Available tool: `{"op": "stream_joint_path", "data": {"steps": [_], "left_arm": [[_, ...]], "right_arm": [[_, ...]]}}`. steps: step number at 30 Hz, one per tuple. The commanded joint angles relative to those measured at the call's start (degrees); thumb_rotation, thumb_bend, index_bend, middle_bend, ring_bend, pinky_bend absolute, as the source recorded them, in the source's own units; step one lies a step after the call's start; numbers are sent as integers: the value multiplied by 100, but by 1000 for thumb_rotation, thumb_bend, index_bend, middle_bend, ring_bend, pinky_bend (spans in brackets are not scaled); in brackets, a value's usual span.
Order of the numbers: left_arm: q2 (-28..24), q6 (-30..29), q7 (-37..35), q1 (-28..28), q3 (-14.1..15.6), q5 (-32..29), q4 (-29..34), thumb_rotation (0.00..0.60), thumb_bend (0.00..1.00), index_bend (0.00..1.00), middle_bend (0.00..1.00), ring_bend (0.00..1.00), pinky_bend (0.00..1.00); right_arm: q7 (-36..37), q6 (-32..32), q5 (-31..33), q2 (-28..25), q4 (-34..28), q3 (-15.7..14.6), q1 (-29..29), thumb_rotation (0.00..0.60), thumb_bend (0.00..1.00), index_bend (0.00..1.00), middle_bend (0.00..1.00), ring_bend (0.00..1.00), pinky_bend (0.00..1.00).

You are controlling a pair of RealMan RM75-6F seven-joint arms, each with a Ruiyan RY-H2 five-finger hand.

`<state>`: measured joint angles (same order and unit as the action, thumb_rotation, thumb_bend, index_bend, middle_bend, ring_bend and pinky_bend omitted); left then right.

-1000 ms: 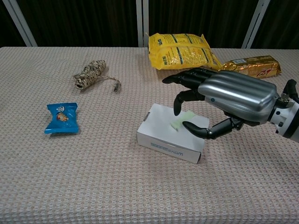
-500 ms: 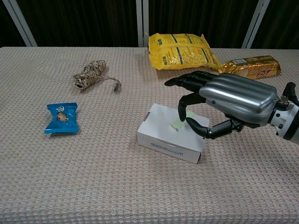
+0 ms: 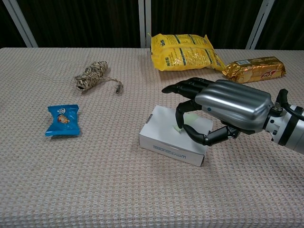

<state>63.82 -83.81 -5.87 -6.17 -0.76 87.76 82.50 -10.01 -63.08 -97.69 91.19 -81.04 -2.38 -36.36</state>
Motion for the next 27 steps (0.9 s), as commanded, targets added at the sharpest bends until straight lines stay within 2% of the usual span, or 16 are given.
{"op": "stream_joint_path", "data": {"steps": [1,11,27], "left_arm": [[-2,-5,-6,4,0,-1,-4,600,0,84,74,0,93],[-13,-21,-20,6,-5,7,-4,600,0,84,74,0,93],[-12,-13,-14,3,-5,6,-2,600,0,84,74,0,93]], "right_arm": [[-6,18,-4,21,15,-2,-9,220,585,443,0,0,0],[-54,130,43,119,129,-13,-29,222,593,442,0,0,0],[107,-30,-64,144,153,27,-50,219,594,431,0,0,0]]}}
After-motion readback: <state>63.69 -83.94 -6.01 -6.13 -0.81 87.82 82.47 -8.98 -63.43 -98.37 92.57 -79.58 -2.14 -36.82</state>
